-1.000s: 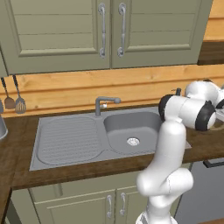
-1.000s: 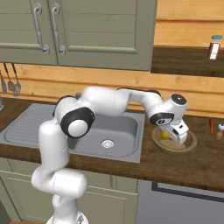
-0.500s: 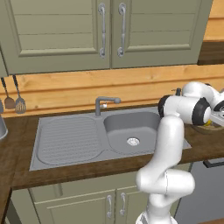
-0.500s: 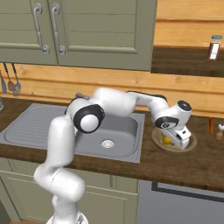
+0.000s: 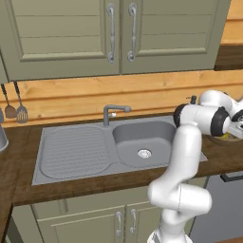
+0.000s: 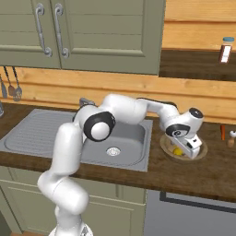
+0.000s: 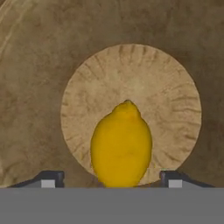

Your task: Pick the lemon from the sink and place it in the bowl. Then pick the bowl and place it in the microwave. Then close the microwave door and press the start button.

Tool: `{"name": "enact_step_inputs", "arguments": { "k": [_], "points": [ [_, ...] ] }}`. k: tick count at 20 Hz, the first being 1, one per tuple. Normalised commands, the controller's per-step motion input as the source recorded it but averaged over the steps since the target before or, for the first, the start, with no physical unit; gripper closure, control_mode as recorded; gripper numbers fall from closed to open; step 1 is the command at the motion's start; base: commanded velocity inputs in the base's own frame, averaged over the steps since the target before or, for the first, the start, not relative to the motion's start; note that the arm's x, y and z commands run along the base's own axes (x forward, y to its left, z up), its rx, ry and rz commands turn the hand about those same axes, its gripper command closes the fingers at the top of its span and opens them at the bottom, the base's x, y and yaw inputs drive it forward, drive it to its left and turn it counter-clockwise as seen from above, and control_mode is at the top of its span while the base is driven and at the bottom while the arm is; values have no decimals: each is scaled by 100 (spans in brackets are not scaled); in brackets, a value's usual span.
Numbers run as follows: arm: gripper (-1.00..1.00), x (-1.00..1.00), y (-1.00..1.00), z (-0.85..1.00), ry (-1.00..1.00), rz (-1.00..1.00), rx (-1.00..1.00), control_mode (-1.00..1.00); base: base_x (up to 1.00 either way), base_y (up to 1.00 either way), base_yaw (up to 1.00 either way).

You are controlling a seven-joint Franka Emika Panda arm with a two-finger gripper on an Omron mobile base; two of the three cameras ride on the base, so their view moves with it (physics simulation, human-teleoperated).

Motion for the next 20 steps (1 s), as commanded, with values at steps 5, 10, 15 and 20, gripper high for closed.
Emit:
{"name": "enact_step_inputs", "arguments": {
  "k": [5, 10, 15, 20],
  "points": [
    [-100, -19, 3, 42, 0, 0, 0, -100, 0, 0, 0],
    [-100, -46, 1, 62, 0, -4, 0, -100, 0, 0, 0],
    [-100, -56, -12, 0, 0, -13, 6, -100, 0, 0, 0],
    [-100, -28, -4, -3, 0, -19, 7, -100, 0, 0, 0]
  ]
}}
